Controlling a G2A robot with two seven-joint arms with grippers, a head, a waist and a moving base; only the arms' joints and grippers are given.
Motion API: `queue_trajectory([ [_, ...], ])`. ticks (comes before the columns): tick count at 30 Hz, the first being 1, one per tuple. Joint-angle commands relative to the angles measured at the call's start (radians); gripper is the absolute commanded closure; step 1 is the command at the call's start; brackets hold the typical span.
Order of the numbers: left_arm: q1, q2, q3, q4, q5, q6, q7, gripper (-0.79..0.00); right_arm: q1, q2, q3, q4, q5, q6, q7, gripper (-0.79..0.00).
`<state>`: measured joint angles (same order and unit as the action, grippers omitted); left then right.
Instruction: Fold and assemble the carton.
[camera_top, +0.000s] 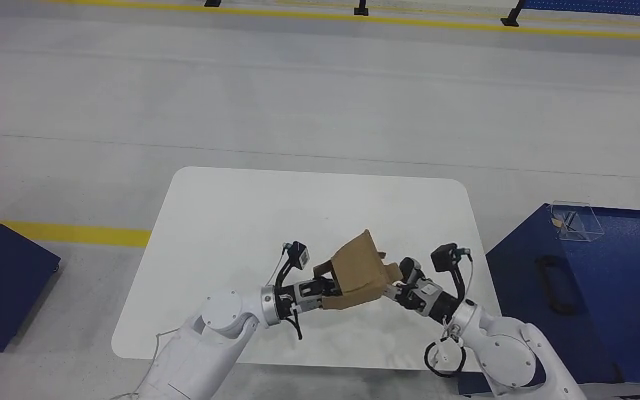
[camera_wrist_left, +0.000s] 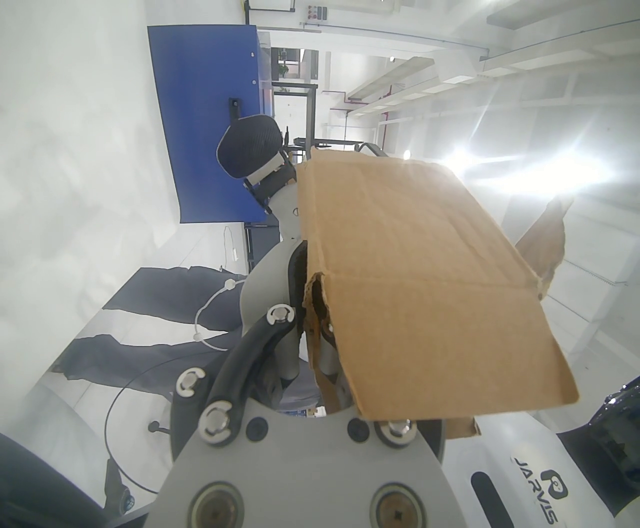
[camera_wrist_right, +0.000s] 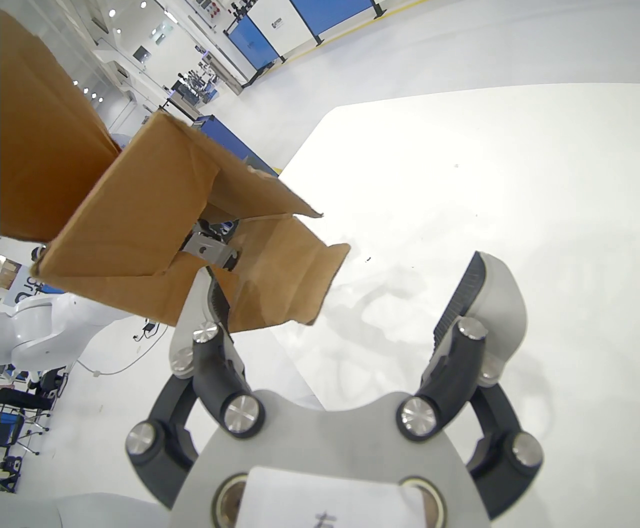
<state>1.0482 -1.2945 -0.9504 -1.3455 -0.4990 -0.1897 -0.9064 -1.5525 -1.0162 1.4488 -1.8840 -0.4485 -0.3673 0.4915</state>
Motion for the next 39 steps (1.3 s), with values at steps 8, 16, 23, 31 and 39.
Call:
queue_trajectory([
  [8, 0.007, 0.002, -0.012, -0.013, 0.016, -0.006, 0.007, 0.000, 0.020, -0.001, 0.046, 0.000, 0.003, 0.046, -0.045, -0.785],
  [16, 0.022, 0.003, -0.013, -0.026, 0.022, -0.005, 0.011, 0.000, 0.023, -0.007, 0.063, -0.021, -0.083, 0.100, -0.172, -0.785],
  [23, 0.025, 0.003, -0.009, -0.035, 0.042, -0.014, 0.004, 0.000, 0.057, -0.019, -0.011, -0.008, -0.251, 0.186, -0.260, -0.785],
  [31, 0.030, 0.004, -0.021, -0.037, 0.040, -0.012, 0.024, 0.000, 0.058, -0.026, -0.047, -0.008, -0.275, 0.165, -0.242, -0.785],
  [39, 0.029, 0.002, -0.025, -0.038, 0.033, 0.001, 0.052, 0.000, 0.033, -0.027, -0.034, -0.031, -0.252, 0.142, -0.229, -0.785],
])
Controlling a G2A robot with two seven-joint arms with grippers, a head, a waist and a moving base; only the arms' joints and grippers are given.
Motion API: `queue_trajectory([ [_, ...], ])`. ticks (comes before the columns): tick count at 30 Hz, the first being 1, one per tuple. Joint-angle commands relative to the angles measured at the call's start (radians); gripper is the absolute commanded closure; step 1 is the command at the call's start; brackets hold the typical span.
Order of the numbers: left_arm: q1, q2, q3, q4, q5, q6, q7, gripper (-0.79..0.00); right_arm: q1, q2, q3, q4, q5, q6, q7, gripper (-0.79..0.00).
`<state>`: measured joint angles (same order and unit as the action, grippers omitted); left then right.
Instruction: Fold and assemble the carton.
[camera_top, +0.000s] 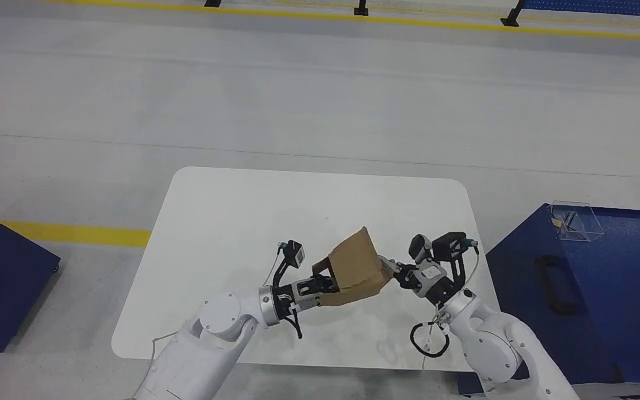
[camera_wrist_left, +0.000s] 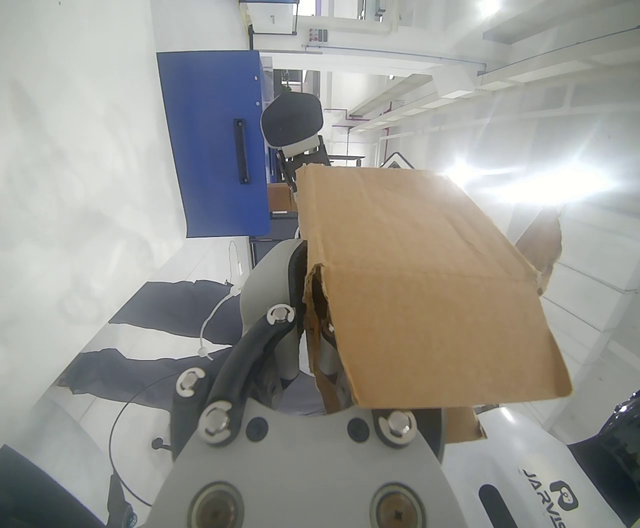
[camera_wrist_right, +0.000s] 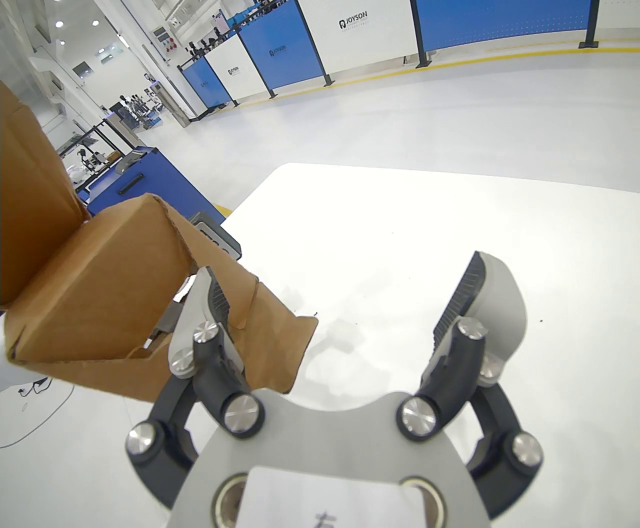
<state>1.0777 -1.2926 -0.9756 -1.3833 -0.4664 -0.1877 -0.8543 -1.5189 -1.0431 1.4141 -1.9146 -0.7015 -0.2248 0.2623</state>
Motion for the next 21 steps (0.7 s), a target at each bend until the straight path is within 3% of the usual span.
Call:
queue_trajectory([
  [1, 0.000, 0.000, -0.001, 0.000, 0.000, -0.001, 0.004, 0.000, -0.001, -0.001, 0.000, 0.001, 0.000, -0.001, 0.001, -0.785],
  [21, 0.015, 0.000, -0.019, -0.009, -0.015, 0.001, 0.005, 0.000, 0.013, -0.018, -0.057, 0.012, -0.056, 0.015, -0.034, -0.785],
])
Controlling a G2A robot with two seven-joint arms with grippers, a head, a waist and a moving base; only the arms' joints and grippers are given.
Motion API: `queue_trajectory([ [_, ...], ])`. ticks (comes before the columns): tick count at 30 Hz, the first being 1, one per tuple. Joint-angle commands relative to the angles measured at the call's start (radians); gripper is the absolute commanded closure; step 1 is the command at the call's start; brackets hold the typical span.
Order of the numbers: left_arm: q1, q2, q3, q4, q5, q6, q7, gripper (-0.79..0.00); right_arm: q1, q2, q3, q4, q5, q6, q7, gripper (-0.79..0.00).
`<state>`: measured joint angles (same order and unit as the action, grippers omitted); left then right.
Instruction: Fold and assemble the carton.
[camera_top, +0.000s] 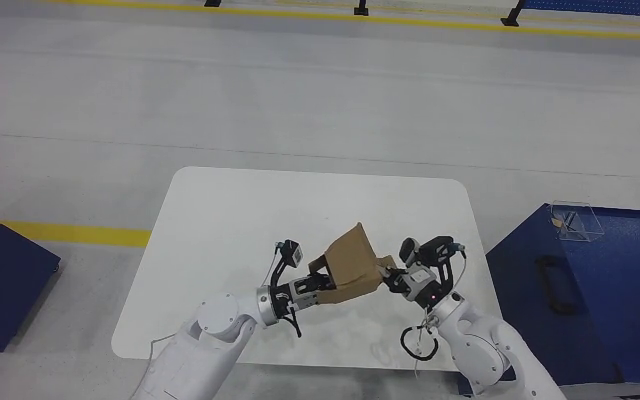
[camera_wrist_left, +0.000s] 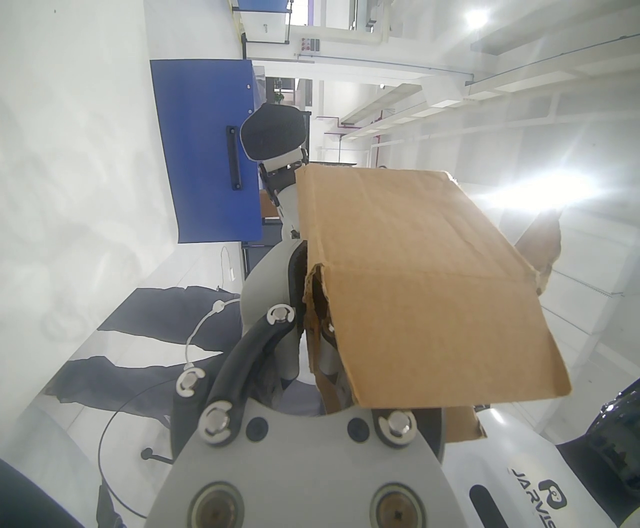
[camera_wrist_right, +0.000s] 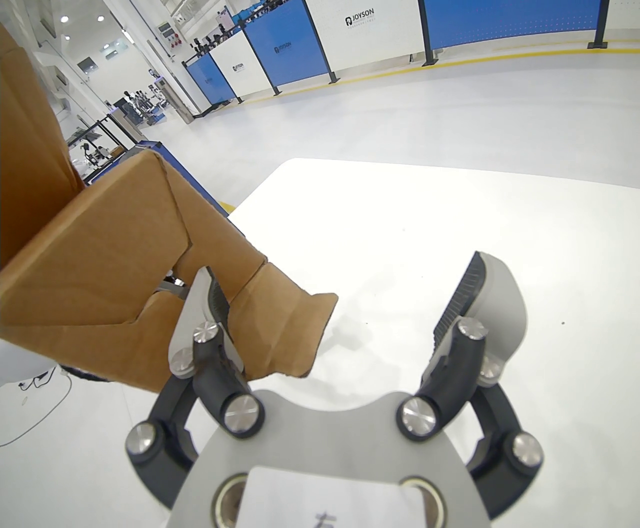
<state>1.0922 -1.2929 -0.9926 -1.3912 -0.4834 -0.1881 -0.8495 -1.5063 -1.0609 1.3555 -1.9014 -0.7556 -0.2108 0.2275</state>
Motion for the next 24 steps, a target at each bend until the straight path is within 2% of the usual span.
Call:
queue_trajectory([
  [1, 0.002, 0.001, -0.003, -0.003, 0.002, 0.003, -0.001, 0.000, -0.001, -0.001, 0.003, -0.003, 0.003, 0.004, 0.000, -0.785],
  [10, 0.005, 0.001, -0.003, -0.011, 0.008, 0.004, -0.001, 0.000, -0.001, -0.006, -0.010, -0.014, -0.012, 0.012, 0.010, -0.785],
  [24, 0.001, -0.003, 0.005, -0.003, 0.008, -0.013, -0.009, 0.000, -0.003, -0.011, 0.016, -0.002, 0.053, -0.020, 0.025, -0.785],
])
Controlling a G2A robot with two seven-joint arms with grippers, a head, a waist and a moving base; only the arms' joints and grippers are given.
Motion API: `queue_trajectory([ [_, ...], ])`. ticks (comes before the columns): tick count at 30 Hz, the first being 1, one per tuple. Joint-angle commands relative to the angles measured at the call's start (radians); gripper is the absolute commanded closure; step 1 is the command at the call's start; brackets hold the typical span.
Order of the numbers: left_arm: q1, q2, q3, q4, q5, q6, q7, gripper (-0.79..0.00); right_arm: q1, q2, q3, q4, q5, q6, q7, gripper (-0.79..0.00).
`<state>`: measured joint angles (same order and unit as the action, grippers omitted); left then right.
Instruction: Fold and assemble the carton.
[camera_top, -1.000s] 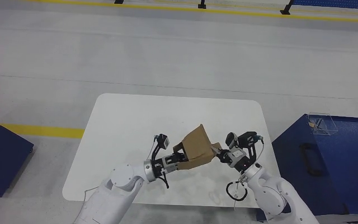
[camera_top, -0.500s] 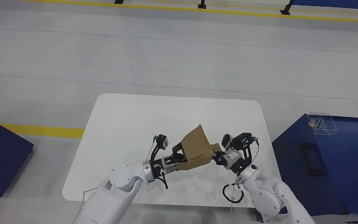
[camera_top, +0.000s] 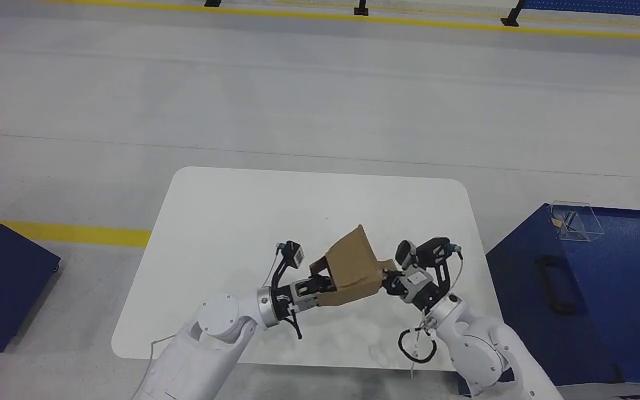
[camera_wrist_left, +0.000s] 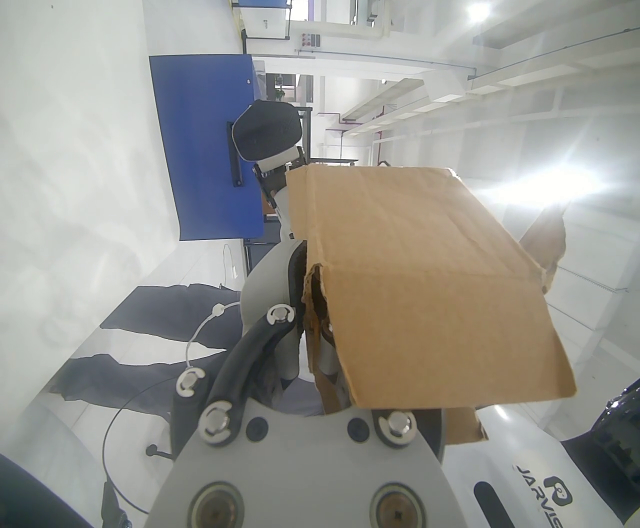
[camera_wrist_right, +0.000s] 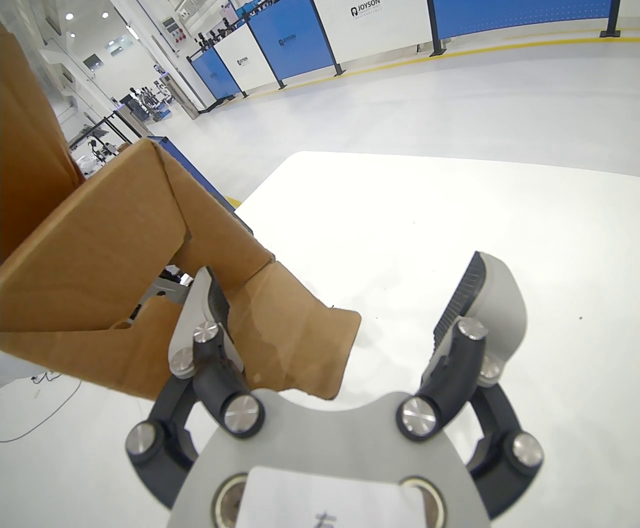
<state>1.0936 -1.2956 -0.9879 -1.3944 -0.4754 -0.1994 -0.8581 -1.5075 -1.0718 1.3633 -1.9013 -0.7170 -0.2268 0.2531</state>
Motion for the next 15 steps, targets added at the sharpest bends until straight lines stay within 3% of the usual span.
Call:
queue_trajectory([
  [1, -0.001, -0.001, 0.001, 0.001, 0.000, -0.002, 0.000, 0.000, -0.004, 0.001, 0.021, -0.003, 0.034, -0.012, 0.002, -0.785],
  [9, 0.001, -0.001, 0.002, -0.001, 0.003, -0.010, -0.004, 0.000, -0.013, 0.010, 0.164, 0.038, 0.176, -0.005, 0.052, -0.785],
  [15, 0.002, -0.001, 0.001, 0.001, 0.006, -0.010, -0.006, 0.000, 0.036, 0.012, 0.141, 0.128, 0.175, 0.086, 0.235, -0.785],
])
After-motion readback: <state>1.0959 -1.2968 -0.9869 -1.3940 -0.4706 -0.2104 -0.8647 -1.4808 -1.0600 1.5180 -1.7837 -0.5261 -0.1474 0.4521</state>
